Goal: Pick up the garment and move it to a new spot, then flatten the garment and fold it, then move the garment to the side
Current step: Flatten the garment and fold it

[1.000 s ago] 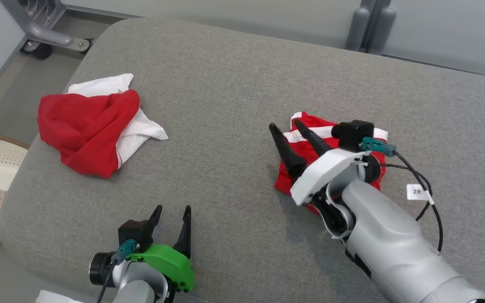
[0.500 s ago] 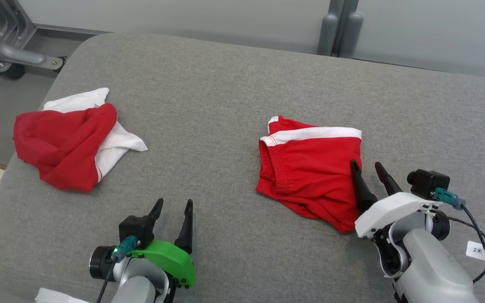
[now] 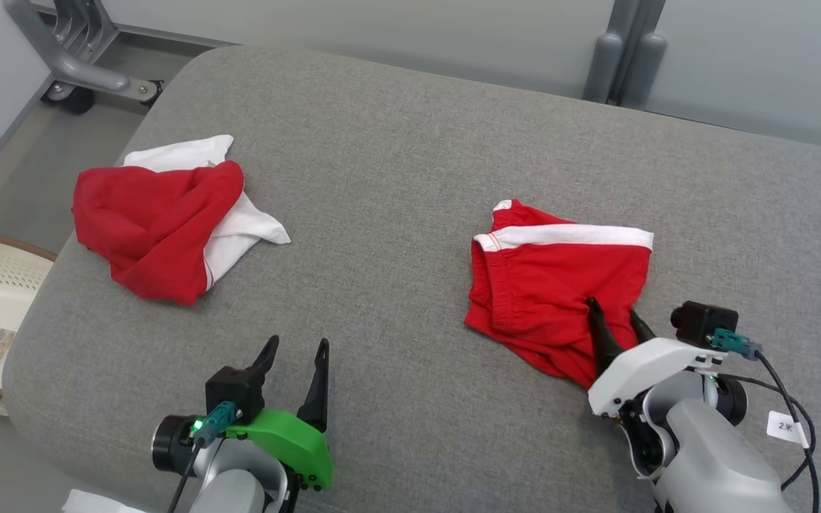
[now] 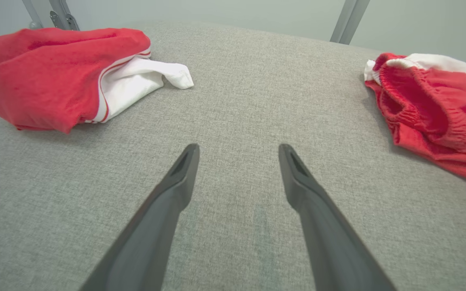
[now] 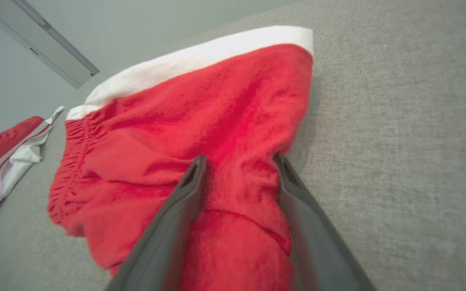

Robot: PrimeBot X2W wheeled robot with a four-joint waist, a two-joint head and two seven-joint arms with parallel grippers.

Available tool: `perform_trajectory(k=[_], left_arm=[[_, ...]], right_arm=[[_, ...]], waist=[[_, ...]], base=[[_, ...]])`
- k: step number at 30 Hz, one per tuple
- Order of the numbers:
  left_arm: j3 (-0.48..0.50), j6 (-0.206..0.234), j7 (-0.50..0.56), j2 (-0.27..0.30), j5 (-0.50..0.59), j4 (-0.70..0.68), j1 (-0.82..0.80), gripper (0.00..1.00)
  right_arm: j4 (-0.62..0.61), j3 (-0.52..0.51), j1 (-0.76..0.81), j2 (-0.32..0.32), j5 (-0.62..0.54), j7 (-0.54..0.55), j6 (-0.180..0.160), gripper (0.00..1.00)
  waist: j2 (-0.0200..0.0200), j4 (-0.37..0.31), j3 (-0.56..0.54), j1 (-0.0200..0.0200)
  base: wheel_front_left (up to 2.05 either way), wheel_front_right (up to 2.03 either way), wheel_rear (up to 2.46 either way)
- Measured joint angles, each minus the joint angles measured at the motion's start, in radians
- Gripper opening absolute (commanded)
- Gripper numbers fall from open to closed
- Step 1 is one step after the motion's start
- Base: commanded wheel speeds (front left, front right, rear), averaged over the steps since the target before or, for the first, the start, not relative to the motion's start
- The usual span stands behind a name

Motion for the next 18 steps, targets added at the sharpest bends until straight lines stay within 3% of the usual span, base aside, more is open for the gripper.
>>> perform_trajectory(k=[8, 18], left_arm=[[0.010, -0.006, 0.000, 0.000, 0.026, -0.027, 0.012, 1.00], [0.011, -0.009, 0.000, 0.000, 0.045, -0.084, 0.020, 1.00]], right_arm=[[-0.057, -0.017, -0.001, 0.000, -0.034, 0.000, 0.000, 0.00], [-0.089, -0.043, 0.062, -0.018, -0.048, 0.000, 0.000, 0.00]], waist=[[0.0000, -0.054, -0.016, 0.0000], [0.0000, -0.222, -0.037, 0.0000]], base=[[0.00, 0.00, 0.00], [0.00, 0.00, 0.00]])
